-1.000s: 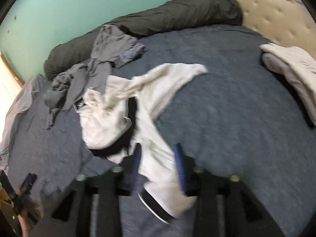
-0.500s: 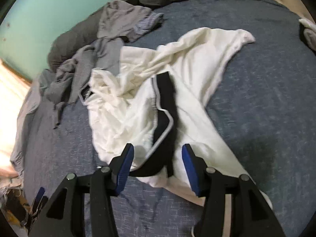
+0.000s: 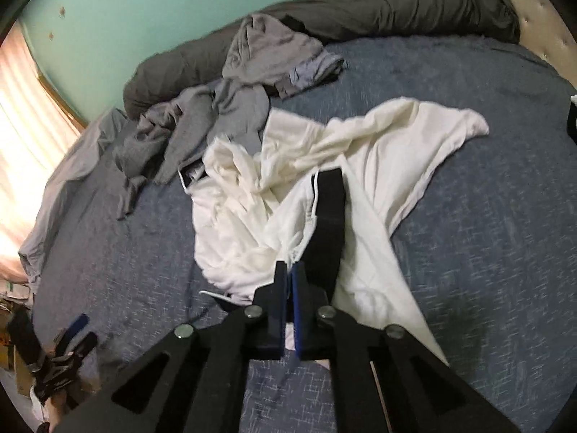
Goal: Fold clothes
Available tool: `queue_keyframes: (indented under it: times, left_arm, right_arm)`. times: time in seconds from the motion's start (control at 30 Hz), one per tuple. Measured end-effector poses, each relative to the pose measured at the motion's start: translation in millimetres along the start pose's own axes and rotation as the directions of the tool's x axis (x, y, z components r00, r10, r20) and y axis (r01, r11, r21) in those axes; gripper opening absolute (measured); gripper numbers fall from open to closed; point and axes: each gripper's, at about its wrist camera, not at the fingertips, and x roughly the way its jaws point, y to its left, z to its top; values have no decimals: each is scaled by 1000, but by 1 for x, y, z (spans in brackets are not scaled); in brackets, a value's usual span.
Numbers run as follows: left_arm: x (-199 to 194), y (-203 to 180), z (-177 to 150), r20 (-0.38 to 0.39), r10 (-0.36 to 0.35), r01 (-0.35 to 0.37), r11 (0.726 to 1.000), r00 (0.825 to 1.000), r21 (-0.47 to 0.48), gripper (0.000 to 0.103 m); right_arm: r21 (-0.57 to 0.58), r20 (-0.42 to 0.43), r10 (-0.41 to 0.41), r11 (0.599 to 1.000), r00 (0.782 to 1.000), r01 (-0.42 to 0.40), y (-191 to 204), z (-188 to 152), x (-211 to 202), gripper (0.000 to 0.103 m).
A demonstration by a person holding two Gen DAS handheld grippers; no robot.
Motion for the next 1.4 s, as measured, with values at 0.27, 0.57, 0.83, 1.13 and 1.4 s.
queue_keyframes:
  times: [0.27, 0.57, 0.83, 1.13, 1.4]
  left_arm:
    - [-33, -34, 3, 1, -95, 95, 995, 995, 0, 103]
    - [-80, -49, 20, 29, -85, 84, 996, 996, 40, 103]
    - [-60, -37, 10, -4, -54, 54, 998, 999, 30, 103]
    - [-7, -28, -13, -46, -36, 37, 999, 998, 18, 103]
    - [5, -21, -17, -43, -50, 49, 999, 998, -22, 103]
  right_arm:
    - [-76, 62, 117, 991, 991, -112, 40, 22, -67, 0]
    - [-93, 31, 86, 992, 996, -82, 54, 21, -81, 1]
    - [-38, -83, -81, 996, 993, 78, -8, 2, -37, 2]
    - [-42, -143, -95, 995, 985, 90, -32, -7, 24, 2]
    - [-89, -188, -69, 995, 980, 53, -20, -3, 64, 2]
